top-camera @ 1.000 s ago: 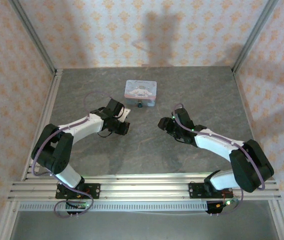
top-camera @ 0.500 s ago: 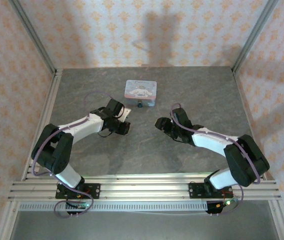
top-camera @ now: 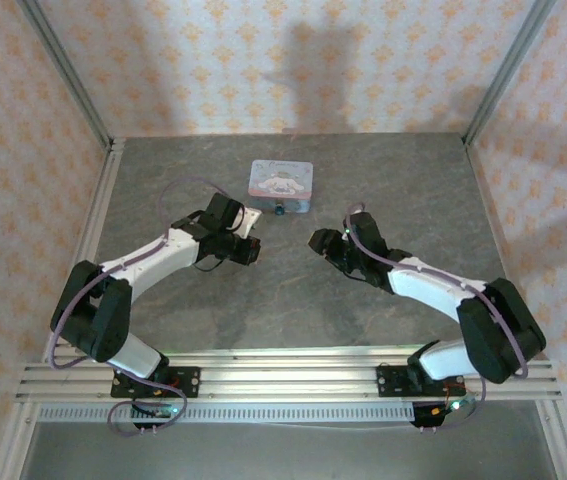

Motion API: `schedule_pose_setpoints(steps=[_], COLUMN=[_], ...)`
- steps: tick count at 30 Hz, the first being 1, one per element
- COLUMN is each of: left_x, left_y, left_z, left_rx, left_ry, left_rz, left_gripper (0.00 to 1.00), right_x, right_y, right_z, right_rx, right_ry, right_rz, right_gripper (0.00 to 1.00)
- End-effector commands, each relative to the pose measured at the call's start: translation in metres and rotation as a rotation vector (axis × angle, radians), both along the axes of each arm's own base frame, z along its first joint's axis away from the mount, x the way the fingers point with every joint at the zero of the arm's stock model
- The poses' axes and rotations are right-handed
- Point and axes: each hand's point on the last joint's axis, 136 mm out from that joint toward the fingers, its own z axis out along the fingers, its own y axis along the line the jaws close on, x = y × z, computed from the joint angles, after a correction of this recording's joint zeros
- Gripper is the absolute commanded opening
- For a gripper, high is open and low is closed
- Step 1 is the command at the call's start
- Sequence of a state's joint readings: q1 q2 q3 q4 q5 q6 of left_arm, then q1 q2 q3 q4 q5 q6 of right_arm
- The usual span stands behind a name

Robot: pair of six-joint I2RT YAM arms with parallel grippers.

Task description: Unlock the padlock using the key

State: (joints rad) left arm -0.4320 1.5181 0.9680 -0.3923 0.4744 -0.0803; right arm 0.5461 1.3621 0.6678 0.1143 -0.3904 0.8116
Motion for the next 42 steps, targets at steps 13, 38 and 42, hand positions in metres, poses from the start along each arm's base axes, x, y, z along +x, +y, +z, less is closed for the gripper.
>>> schedule_pose_setpoints(steps=[13, 38, 42], left_x=[0.004, -0.017, -0.016], left_y=[-0.036, -0.086, -0.086], left_z=[0.133, 0.201, 0.198], left_rx=[-0.32, -0.614, -0.612], left_ry=[-0.199, -0.104, -0.098], left_rz=[-0.05, -0.201, -0.197], left_gripper=[0.0, 0.0, 0.0], right_x=[0.003, -0.024, -0.026], right_y=[0.031, 0.038, 0.038], right_z=[0.129, 0.199, 0.199], right_rx=[0.363, 0.482, 0.471], right_ry=[-0.253, -0.463, -0.464], right_rz=[0.106, 0.258, 0.264], right_gripper=[0.48, 0.37, 0.37])
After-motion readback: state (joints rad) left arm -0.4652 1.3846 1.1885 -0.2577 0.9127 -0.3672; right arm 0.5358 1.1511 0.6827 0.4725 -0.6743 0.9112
